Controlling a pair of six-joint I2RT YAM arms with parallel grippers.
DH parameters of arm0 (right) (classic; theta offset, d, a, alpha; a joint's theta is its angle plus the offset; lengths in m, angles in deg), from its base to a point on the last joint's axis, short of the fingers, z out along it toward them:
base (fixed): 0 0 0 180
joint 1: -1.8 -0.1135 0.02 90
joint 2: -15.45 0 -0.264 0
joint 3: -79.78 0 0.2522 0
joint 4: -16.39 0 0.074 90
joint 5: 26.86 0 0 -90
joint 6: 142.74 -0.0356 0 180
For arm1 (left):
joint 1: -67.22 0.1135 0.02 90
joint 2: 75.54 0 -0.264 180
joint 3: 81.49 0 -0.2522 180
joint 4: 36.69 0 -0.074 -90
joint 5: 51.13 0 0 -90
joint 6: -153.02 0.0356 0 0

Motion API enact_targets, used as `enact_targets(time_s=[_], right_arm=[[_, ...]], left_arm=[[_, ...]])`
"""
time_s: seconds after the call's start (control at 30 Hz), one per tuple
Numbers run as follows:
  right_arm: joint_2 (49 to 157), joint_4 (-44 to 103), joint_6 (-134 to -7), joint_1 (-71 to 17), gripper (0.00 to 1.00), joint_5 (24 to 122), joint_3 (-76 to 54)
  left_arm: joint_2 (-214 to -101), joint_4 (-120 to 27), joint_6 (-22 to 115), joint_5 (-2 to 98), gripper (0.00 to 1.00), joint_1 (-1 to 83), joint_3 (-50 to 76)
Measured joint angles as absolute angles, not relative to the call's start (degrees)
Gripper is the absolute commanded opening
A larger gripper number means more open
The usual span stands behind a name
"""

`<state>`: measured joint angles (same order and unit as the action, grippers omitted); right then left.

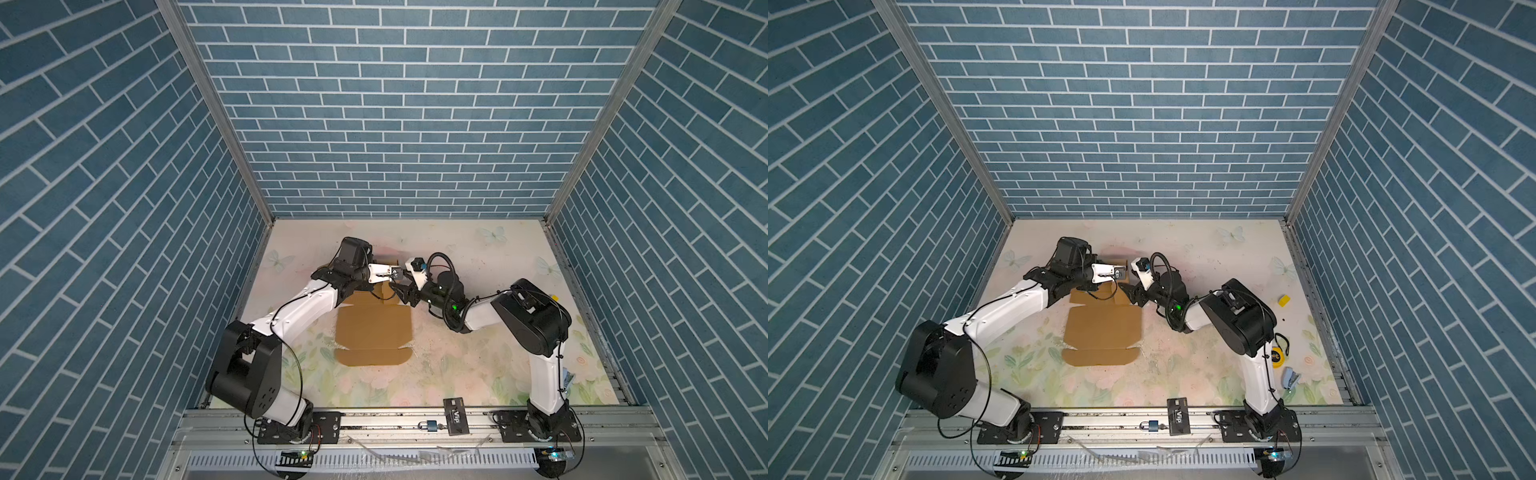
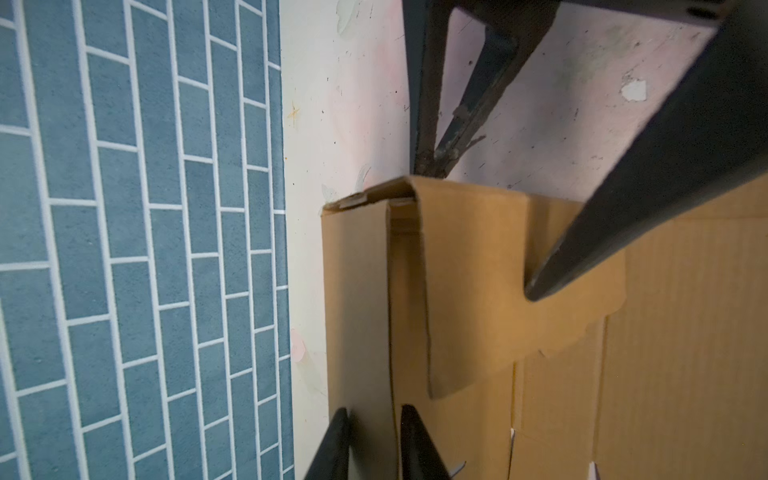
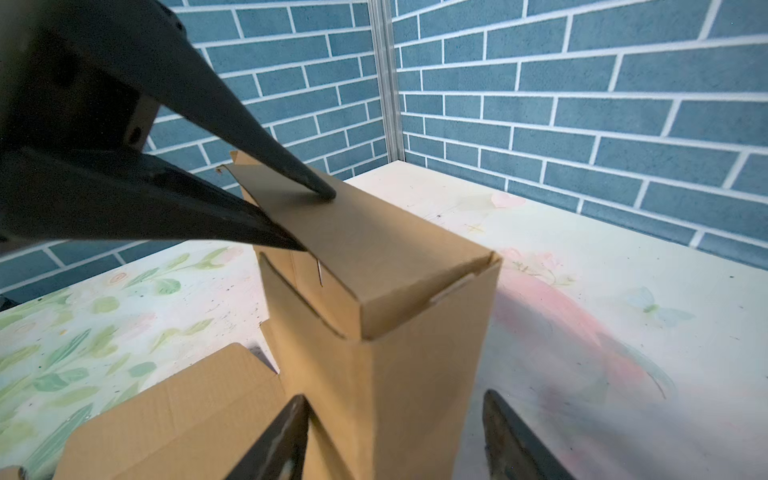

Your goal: Fold the paper box

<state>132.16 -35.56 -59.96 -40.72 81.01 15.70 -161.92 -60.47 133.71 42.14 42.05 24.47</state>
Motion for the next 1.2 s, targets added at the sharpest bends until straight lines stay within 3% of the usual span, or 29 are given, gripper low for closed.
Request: enact_targets(time_s=[0.27,0.7,1.2], right_arm=[[134.47,-39.38,-60.47,-42.05,0.51,76.35,15.30],[139.15,-41.90,-62.02,-42.58,0.54,73.23,12.27],[144.62,-44.04,-64.84,-43.12,0.41,70.78,11.06]], left_arm=[[-162.67,-60.58,132.62,41.57,0.23,41.85,23.86],[-163.11,-60.82,131.13,41.09,0.23,41.70,23.21],[-163.30,-61.30,130.00,41.11,0.23,41.24,22.81]])
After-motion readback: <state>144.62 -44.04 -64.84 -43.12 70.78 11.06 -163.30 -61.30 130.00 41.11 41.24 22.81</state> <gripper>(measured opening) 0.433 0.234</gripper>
